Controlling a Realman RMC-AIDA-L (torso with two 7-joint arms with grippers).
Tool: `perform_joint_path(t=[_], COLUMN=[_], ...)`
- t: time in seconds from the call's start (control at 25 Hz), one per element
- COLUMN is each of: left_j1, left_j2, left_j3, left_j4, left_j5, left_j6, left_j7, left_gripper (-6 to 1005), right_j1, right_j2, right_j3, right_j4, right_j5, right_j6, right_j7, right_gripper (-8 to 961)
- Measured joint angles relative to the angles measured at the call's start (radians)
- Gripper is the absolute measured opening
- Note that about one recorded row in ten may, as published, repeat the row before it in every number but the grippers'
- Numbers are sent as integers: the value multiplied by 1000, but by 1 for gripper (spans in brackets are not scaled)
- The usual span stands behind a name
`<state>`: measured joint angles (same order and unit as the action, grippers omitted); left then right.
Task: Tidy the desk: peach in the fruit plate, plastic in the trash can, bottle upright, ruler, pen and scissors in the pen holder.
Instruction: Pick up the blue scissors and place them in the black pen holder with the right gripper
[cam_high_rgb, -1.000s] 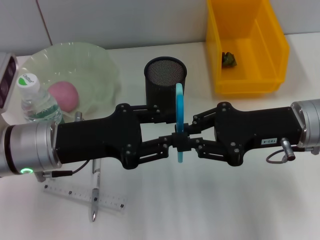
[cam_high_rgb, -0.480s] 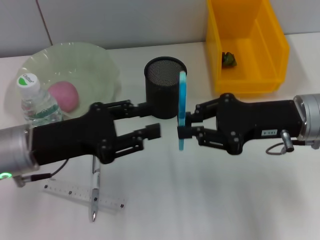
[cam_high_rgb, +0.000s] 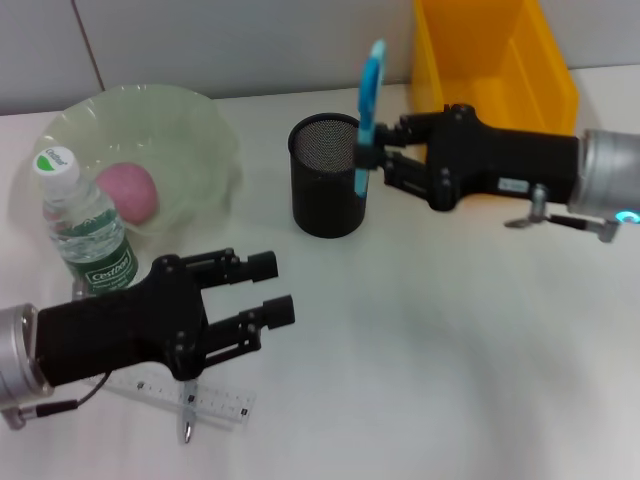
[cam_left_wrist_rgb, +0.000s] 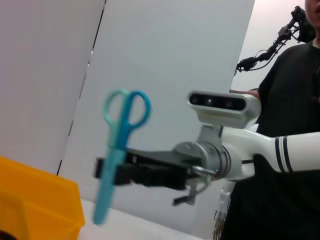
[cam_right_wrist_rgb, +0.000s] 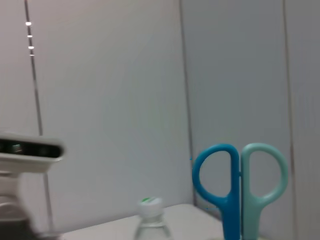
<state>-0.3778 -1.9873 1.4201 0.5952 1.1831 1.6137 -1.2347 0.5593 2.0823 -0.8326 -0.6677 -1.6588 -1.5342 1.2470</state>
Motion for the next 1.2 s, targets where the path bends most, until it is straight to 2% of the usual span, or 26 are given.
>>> perform_joint_path(t=[0.2, 0.24, 0.52, 0.88, 1.2], left_j1=[8, 48, 81, 92, 93], left_j2=[-2, -12, -18, -22, -22], left_j3=[-1, -3, -4, -6, -6], left_j4=[0, 0, 0, -1, -2], left_j5=[7, 28, 33, 33, 33], left_j6=[0, 3, -1, 3, 9], left_j7=[1, 9, 19, 13, 4], left_gripper=[529, 529, 528, 528, 528], right_j1=[54, 65, 138, 190, 188], right_j2=[2, 2, 4, 7, 8], right_j3=[-2, -2, -13, -90, -118], right_j4=[66, 79, 166, 229, 245], right_j5=[26, 31, 92, 105, 149], right_j6=[115, 134, 278, 407, 486], right_j7=[-48, -65, -158, -212, -212], right_gripper=[222, 223, 225, 228, 231])
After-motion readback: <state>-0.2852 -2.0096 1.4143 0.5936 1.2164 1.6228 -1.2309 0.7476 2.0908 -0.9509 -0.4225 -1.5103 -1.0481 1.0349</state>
